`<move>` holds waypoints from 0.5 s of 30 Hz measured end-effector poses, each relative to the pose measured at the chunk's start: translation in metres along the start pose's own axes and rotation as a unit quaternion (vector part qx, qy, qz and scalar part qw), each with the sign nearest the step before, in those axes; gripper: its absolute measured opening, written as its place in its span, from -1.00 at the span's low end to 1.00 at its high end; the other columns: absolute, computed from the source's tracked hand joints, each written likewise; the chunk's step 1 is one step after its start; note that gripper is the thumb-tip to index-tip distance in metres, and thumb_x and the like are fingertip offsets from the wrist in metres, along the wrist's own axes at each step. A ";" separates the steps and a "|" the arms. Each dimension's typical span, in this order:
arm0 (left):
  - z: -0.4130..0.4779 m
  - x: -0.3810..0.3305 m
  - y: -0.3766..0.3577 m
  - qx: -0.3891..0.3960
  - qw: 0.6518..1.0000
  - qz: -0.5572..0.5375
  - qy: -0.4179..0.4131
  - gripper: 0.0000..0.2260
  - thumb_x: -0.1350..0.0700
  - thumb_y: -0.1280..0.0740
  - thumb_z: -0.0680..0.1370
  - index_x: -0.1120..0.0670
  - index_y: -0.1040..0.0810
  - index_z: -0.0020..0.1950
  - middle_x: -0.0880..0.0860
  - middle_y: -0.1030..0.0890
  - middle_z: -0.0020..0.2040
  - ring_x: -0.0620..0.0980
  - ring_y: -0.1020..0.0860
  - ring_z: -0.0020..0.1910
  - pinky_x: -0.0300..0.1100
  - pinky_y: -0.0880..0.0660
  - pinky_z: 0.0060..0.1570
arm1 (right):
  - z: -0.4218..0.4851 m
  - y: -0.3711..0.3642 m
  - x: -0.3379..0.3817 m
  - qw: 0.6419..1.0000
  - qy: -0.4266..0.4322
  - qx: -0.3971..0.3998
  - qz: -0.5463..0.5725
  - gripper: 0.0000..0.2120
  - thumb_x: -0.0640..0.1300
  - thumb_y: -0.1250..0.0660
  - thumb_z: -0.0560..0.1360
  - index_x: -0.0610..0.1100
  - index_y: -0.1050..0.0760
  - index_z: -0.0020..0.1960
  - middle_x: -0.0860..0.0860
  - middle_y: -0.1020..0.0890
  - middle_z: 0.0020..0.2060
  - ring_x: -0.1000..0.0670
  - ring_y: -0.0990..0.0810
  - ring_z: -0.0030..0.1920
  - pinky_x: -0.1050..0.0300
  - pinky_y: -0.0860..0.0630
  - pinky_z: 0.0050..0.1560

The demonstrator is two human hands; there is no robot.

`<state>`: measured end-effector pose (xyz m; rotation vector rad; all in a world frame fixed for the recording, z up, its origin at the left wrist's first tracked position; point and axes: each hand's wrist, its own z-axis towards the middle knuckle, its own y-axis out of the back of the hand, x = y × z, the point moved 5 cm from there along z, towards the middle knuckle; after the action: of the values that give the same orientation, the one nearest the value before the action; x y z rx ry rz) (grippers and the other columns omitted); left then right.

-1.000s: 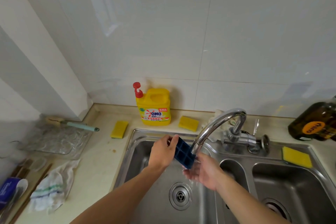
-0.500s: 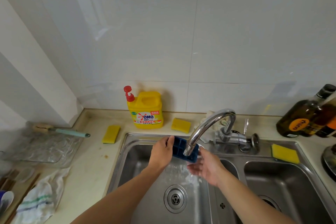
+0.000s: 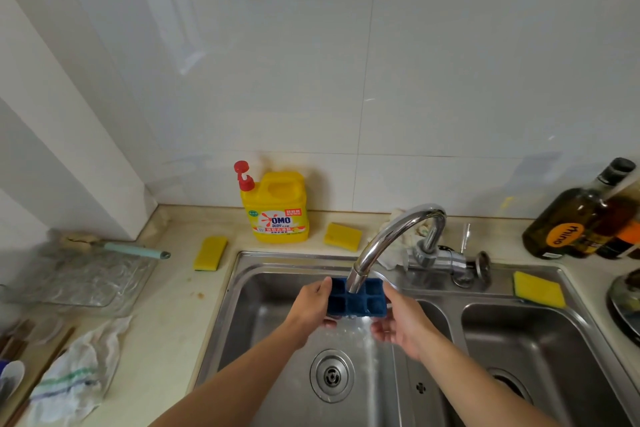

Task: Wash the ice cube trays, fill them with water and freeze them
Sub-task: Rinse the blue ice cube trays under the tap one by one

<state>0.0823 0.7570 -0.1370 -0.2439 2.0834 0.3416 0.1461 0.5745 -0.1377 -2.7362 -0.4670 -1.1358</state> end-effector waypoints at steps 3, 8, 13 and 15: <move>0.002 -0.002 -0.007 0.016 0.999 -0.035 0.029 -0.69 -0.08 -0.09 0.73 -0.07 -0.62 0.07 0.06 -0.70 -0.02 0.02 -0.72 -0.11 -0.13 -0.66 -0.18 | -0.002 0.005 0.008 1.000 0.011 -0.014 -0.002 -0.61 0.14 -0.20 0.69 -0.19 -0.55 0.16 -0.19 -0.63 -0.19 -0.09 -0.59 -0.31 0.05 -0.59 -0.31; 0.009 0.000 -0.021 0.046 0.995 -0.061 0.063 -0.63 -0.08 -0.11 0.71 -0.09 -0.71 0.02 0.04 -0.73 -0.04 0.05 -0.70 -0.06 0.03 -0.67 0.04 | -0.004 0.017 0.029 0.997 0.062 -0.037 -0.033 -0.70 0.11 -0.22 0.68 -0.10 -0.56 0.14 -0.18 -0.65 -0.18 -0.05 -0.58 -0.36 0.10 -0.57 -0.35; 0.014 -0.005 -0.027 0.059 0.997 -0.024 0.042 -0.65 -0.09 -0.16 0.66 0.00 -0.70 -0.05 0.06 -0.71 -0.10 0.03 -0.60 -0.11 -0.02 -0.57 0.01 | -0.002 0.024 0.046 0.992 0.101 -0.050 -0.047 -0.73 0.10 -0.24 0.67 -0.07 -0.58 0.11 -0.15 -0.64 -0.24 -0.01 -0.56 -0.43 0.06 -0.56 -0.31; 0.016 -0.008 -0.027 0.053 0.998 -0.019 0.029 -0.63 -0.08 -0.12 0.67 0.00 -0.68 -0.06 0.06 -0.70 -0.10 0.02 -0.59 -0.12 -0.06 -0.54 0.00 | -0.001 0.024 0.048 0.992 0.102 -0.050 -0.044 -0.75 0.10 -0.24 0.67 -0.05 -0.57 0.11 -0.17 -0.64 -0.23 -0.02 -0.56 -0.43 0.06 -0.56 -0.32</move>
<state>0.1075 0.7377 -0.1414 -0.2312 2.1439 0.2024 0.1854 0.5621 -0.1030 -2.6650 -0.5208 -1.4830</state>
